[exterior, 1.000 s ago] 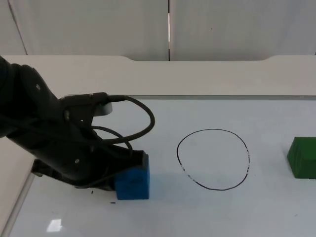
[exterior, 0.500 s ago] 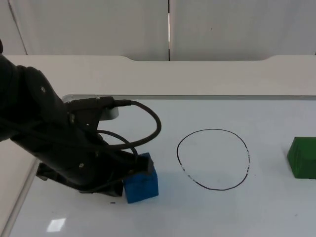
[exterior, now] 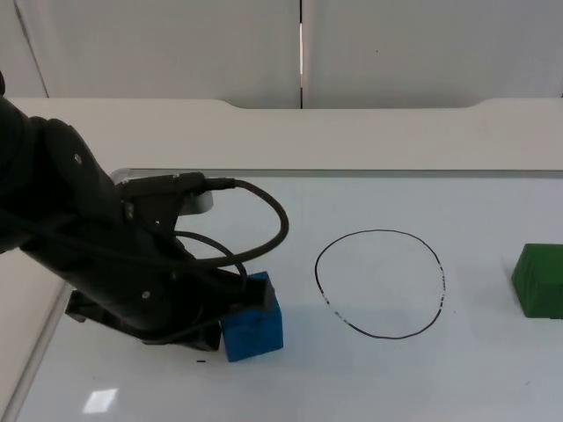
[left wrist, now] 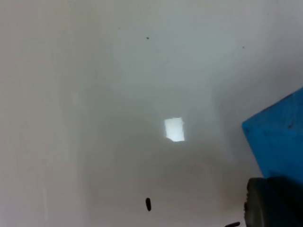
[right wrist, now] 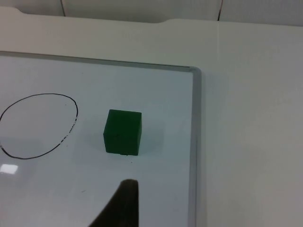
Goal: Push the two cubes into the marked area.
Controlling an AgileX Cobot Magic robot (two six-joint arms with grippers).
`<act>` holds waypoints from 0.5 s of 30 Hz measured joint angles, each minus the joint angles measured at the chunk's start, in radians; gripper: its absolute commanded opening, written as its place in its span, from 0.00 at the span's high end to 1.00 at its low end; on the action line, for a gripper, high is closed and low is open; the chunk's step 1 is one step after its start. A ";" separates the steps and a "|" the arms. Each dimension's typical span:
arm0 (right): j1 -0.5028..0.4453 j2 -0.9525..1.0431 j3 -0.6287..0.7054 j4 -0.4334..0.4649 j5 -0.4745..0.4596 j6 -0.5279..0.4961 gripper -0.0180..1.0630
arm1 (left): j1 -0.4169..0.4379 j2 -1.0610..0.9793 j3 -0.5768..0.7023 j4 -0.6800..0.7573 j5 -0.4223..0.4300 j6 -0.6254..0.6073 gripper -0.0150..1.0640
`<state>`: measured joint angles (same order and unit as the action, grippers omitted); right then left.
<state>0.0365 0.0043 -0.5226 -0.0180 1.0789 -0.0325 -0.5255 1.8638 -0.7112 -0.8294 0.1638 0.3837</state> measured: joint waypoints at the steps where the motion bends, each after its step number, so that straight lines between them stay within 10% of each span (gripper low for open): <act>1: 0.000 0.000 0.000 0.000 0.000 0.000 0.01 | -0.007 0.000 0.000 -0.002 -0.005 0.000 0.99; 15: 0.000 0.000 0.000 0.000 0.000 0.000 0.01 | -0.050 0.007 -0.017 -0.027 -0.075 0.000 0.99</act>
<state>0.0365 0.0043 -0.5226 -0.0180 1.0789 -0.0325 -0.5751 1.8705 -0.7282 -0.8562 0.0893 0.3837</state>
